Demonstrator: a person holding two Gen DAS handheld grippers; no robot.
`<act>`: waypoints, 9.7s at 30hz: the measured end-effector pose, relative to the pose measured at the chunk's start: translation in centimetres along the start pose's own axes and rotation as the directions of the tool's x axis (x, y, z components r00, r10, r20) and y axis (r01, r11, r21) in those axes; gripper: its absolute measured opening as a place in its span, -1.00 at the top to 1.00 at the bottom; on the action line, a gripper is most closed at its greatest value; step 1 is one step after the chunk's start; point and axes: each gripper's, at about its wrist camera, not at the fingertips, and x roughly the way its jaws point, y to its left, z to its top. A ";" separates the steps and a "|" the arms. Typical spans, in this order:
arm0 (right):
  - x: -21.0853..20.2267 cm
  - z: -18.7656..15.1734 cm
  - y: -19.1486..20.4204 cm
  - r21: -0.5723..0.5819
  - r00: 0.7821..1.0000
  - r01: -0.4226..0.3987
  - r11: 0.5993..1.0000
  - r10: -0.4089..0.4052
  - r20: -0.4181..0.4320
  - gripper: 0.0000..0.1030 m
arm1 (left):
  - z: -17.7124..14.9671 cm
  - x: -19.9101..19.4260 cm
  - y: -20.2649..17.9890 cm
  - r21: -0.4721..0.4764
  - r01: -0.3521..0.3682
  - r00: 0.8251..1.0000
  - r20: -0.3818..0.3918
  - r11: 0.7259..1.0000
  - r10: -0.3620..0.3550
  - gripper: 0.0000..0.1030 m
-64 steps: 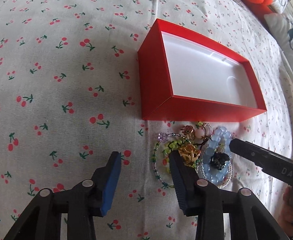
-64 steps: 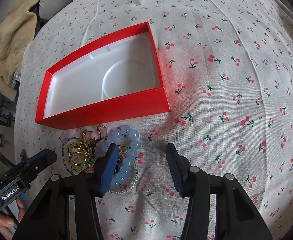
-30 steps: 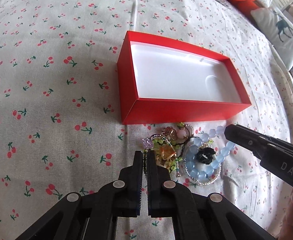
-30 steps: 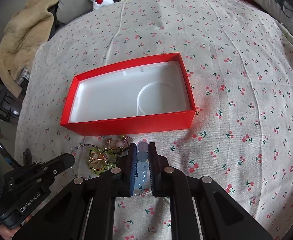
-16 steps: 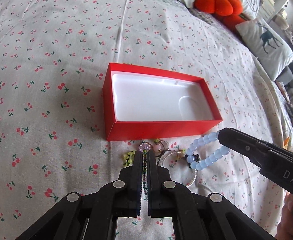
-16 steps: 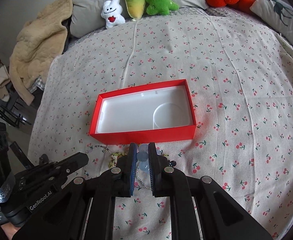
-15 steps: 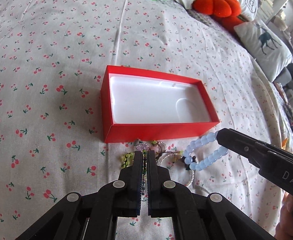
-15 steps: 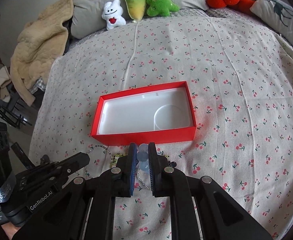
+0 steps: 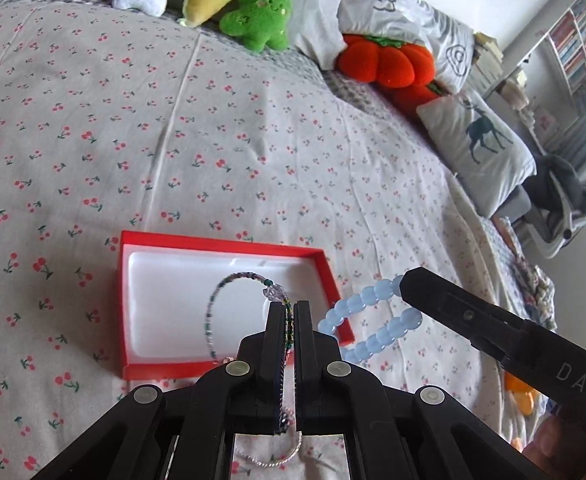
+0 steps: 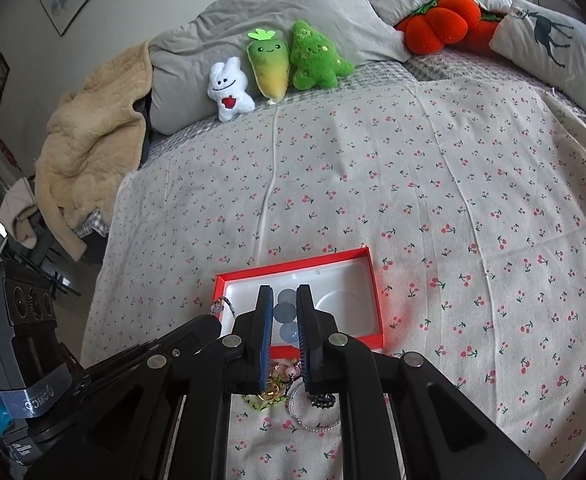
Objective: Organize jewelry
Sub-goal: 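Lower both bracelets into the red box and open both tools, then move the right tool toward the clear-bead bracelet beside the box, then grasp the green beaded strand with the left tool while the right tool grasps the clear-bead bracelet, then lower the green strand and clear-bead bracelet into the red box, open both tools, then grasp the large gold ring with the left tool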
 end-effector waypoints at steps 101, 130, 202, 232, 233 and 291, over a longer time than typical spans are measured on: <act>7.0 -12.9 -3.3 -0.241 0.921 0.194 0.951 -0.261 -0.290 -0.36 | -11.6 -1.4 8.3 0.215 -0.467 0.822 -0.251 0.858 0.511 -0.85; 9.8 -12.7 -0.4 -0.328 0.929 0.171 0.929 -0.262 -0.259 -0.01 | -11.1 -0.9 8.9 0.223 -0.425 0.840 -0.262 0.877 0.474 -0.85; -0.7 -7.3 -3.0 -0.148 0.988 0.110 0.983 -0.124 -0.088 -0.01 | -5.0 -4.2 -1.2 0.179 -0.117 0.993 0.044 0.977 0.110 0.98; 3.8 -1.3 -4.2 0.001 0.991 0.087 0.996 -0.086 -0.101 -0.01 | 0.9 2.8 1.4 -0.021 -0.079 0.997 0.017 0.997 0.079 0.98; 4.1 -1.2 -4.4 0.002 0.990 0.090 0.996 -0.089 -0.107 -0.01 | 0.7 3.4 2.1 -0.033 -0.096 0.995 -0.003 0.995 0.096 0.98; 5.5 -5.1 -1.9 -0.224 0.971 0.130 0.966 -0.170 -0.170 -0.32 | -5.9 -1.1 6.7 0.141 -0.407 0.893 -0.149 0.902 0.426 -0.70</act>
